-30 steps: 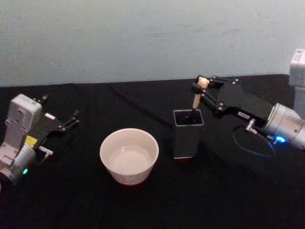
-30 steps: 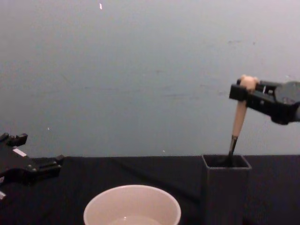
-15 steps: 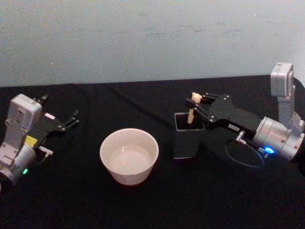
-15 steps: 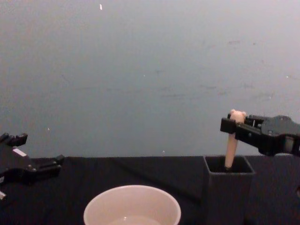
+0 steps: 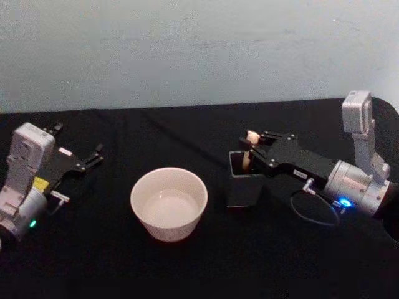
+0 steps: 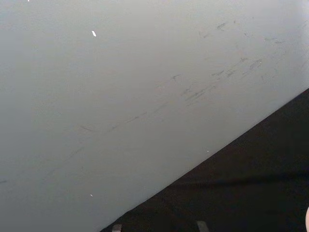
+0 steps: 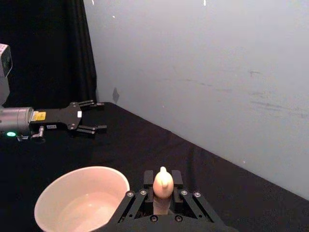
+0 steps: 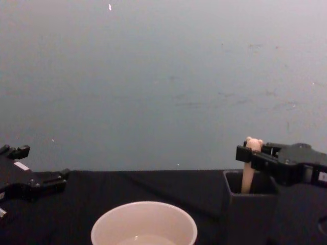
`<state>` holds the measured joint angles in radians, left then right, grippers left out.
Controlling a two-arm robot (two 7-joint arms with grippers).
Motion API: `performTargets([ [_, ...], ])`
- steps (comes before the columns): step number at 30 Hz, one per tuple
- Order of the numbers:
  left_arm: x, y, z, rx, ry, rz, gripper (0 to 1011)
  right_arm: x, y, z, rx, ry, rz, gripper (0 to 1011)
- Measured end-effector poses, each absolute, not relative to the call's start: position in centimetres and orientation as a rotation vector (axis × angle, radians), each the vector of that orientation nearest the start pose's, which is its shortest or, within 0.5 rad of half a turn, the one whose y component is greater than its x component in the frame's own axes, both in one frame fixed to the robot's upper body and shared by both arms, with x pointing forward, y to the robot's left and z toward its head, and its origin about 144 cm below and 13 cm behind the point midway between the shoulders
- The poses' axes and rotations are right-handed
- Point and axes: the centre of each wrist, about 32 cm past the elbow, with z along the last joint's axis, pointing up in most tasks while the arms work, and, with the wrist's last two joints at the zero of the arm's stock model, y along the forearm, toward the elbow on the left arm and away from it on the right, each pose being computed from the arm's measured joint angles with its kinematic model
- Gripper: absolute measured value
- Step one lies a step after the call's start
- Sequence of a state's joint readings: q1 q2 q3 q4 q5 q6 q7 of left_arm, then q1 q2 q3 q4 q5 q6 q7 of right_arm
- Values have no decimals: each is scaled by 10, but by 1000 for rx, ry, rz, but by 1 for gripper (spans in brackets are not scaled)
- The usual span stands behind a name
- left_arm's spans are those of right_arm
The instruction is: Pick up the stirring spoon with one hand, stir inside the cup, then place it back in its original position.
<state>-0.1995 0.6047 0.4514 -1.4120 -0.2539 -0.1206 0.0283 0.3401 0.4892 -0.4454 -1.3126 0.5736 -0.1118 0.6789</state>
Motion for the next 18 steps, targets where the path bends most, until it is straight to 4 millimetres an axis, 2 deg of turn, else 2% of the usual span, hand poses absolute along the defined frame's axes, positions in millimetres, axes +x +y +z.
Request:
performTargets([
  [18, 489, 310, 1140, 304, -285, 1248, 1002, 533, -285, 1159, -16, -2, -654, 212],
])
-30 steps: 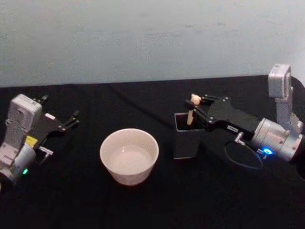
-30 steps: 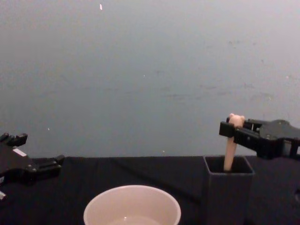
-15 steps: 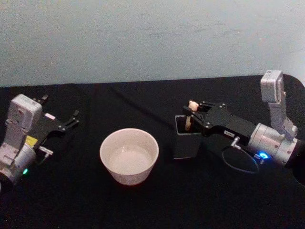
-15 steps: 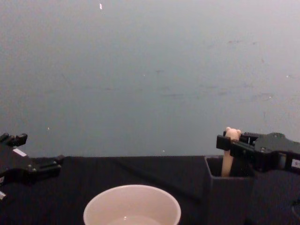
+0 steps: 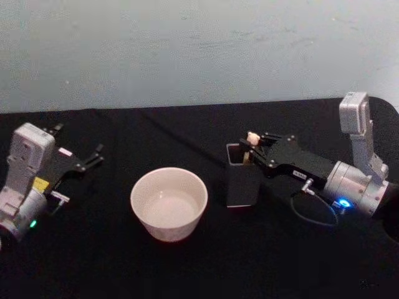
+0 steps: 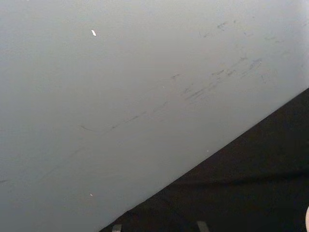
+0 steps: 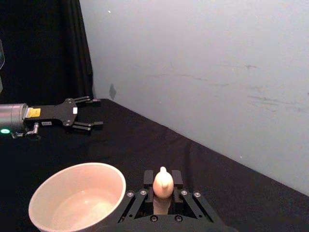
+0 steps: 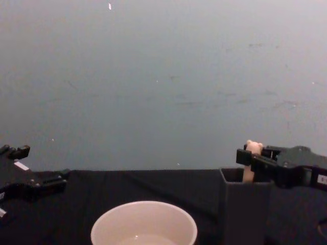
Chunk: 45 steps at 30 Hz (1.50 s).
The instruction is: Pick up the stirring spoon with one hand, stir inside the cup, then place it back in its original position.
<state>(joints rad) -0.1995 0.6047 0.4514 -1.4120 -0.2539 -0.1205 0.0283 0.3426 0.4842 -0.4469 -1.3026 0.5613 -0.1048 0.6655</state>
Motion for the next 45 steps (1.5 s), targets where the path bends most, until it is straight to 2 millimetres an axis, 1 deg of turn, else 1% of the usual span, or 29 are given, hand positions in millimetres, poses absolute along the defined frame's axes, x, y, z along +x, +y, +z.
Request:
performTargets([
  [5, 489, 310, 1140, 304, -285, 1248, 1001, 534, -286, 1159, -15, -2, -653, 214],
  [7, 489, 310, 1140, 304, -285, 1248, 1001, 534, -286, 1159, -14, -2, -653, 266],
  [9, 489, 310, 1140, 304, -285, 1248, 1001, 534, -286, 1159, -14, -3, -652, 346],
  [11, 489, 310, 1140, 304, -285, 1248, 1001, 534, -286, 1159, -14, -3, -652, 384],
  [13, 489, 310, 1140, 304, -285, 1248, 1001, 534, -286, 1159, -14, -3, -652, 447],
  [14, 489, 310, 1140, 305, -285, 1248, 1001, 534, -285, 1159, -13, -3, -651, 507],
  [15, 489, 310, 1140, 304, -285, 1248, 1001, 534, -285, 1159, -13, -3, -651, 507],
  [17, 489, 310, 1140, 304, -285, 1248, 1001, 534, -285, 1159, -13, -3, -651, 589],
  [22, 489, 310, 1140, 304, -285, 1248, 1001, 534, -285, 1159, -12, -3, -651, 729],
  [25, 489, 310, 1140, 304, -285, 1248, 1001, 534, -285, 1159, -12, -3, -650, 840],
  [27, 489, 310, 1140, 304, -285, 1248, 1001, 534, -285, 1159, -12, -3, -650, 868],
  [28, 489, 310, 1140, 304, -285, 1248, 1001, 534, -285, 1159, -12, -3, -650, 926],
  [31, 489, 310, 1140, 304, -285, 1248, 1001, 534, -285, 1159, -12, -3, -650, 973],
  [32, 489, 310, 1140, 304, -285, 1248, 1001, 534, -285, 1159, -12, -3, -650, 1003],
  [38, 489, 310, 1140, 304, -285, 1248, 1001, 534, -286, 1160, -6, -10, -652, 1002],
  [45, 489, 310, 1140, 304, -285, 1248, 1001, 536, -289, 1181, 85, -111, -695, 1002],
])
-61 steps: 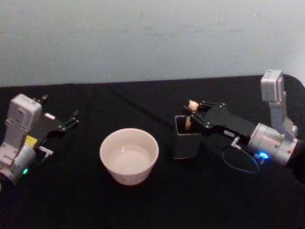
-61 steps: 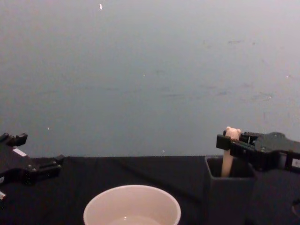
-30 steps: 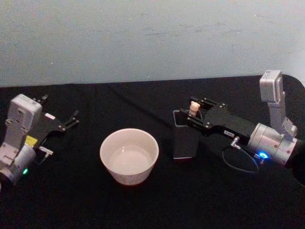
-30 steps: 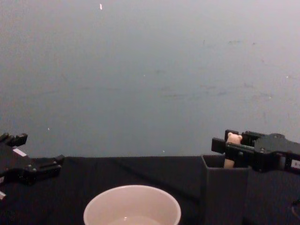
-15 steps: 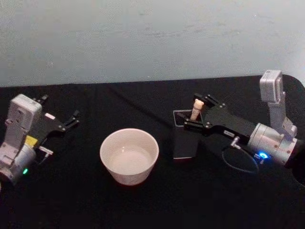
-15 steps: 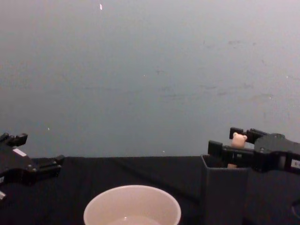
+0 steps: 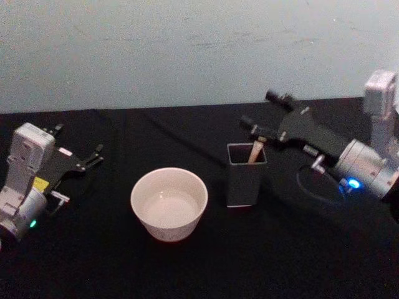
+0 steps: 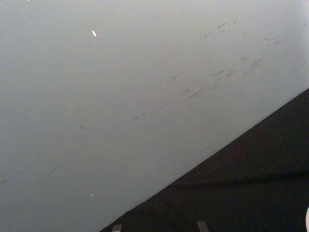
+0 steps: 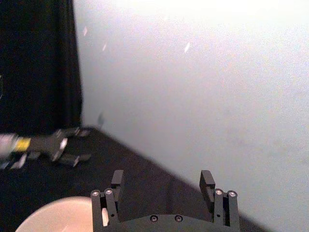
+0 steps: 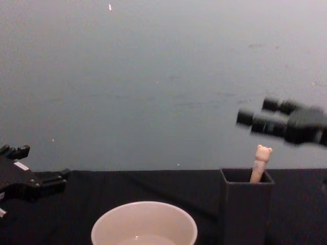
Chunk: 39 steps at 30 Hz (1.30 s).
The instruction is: Pick up the stirring spoon with one hand, stir inside the cup, then place it back in its original position.
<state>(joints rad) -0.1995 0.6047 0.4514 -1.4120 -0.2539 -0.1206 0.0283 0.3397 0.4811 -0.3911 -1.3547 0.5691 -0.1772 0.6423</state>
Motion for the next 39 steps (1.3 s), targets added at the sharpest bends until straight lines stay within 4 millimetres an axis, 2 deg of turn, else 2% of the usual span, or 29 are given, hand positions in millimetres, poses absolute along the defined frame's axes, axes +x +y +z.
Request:
performTargets([
  [3, 489, 310, 1140, 304, -285, 1248, 1001, 536, -294, 1191, 130, -150, -752, 1002],
  [7, 489, 310, 1140, 304, -285, 1248, 1002, 534, -297, 1193, 140, -173, -845, 1002],
  [11, 489, 310, 1140, 304, -285, 1248, 1001, 532, -299, 1179, 81, -157, -1029, 1002],
  [12, 489, 310, 1140, 304, -285, 1248, 1001, 532, -299, 1179, 81, -157, -1029, 1002],
  [15, 489, 310, 1140, 304, -285, 1248, 1001, 531, -298, 1162, 15, -106, -1106, 1002],
  [24, 489, 310, 1140, 304, -285, 1248, 1001, 530, -294, 1129, -101, -10, -1143, 1002],
  [39, 489, 310, 1140, 304, -285, 1248, 1001, 530, -293, 1133, -90, -19, -1140, 1002],
])
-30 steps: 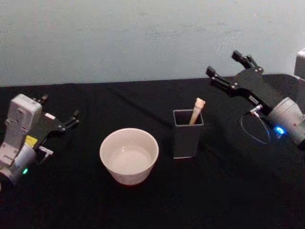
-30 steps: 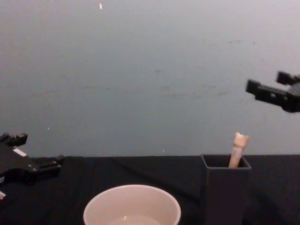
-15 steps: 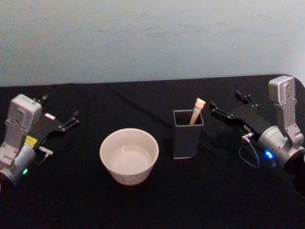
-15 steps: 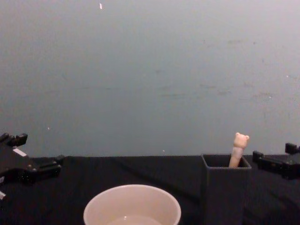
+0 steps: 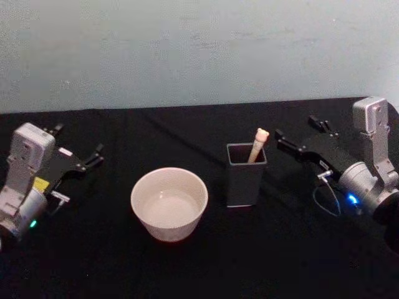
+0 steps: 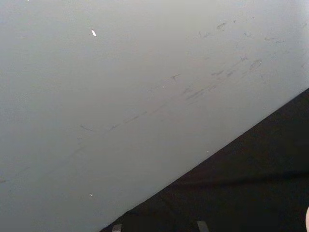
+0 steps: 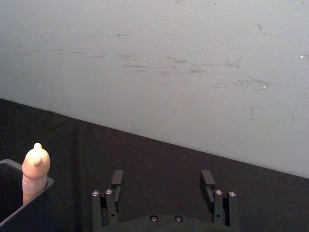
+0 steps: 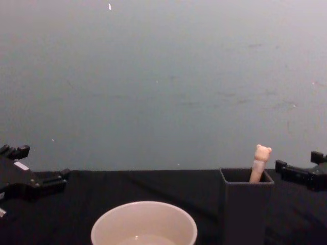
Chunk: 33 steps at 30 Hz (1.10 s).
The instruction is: Pick up the stirring spoon with one hand, stir inside the cup, then place it back in its original position.
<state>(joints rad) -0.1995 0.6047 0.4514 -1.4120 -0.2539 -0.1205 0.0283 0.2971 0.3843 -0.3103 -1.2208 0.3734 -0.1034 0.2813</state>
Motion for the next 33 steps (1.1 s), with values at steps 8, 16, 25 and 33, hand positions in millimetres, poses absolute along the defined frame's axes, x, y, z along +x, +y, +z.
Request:
performTargets([
  [8, 489, 310, 1140, 304, -285, 1248, 1002, 530, -294, 1133, -87, -21, -1140, 1002],
  [16, 489, 310, 1140, 304, -285, 1248, 1001, 530, -294, 1133, -85, -21, -1140, 1002],
  [25, 489, 310, 1140, 304, -285, 1248, 1001, 530, -294, 1134, -83, -22, -1140, 1002],
  [33, 489, 310, 1140, 304, -285, 1248, 1001, 530, -294, 1134, -83, -23, -1140, 1002],
])
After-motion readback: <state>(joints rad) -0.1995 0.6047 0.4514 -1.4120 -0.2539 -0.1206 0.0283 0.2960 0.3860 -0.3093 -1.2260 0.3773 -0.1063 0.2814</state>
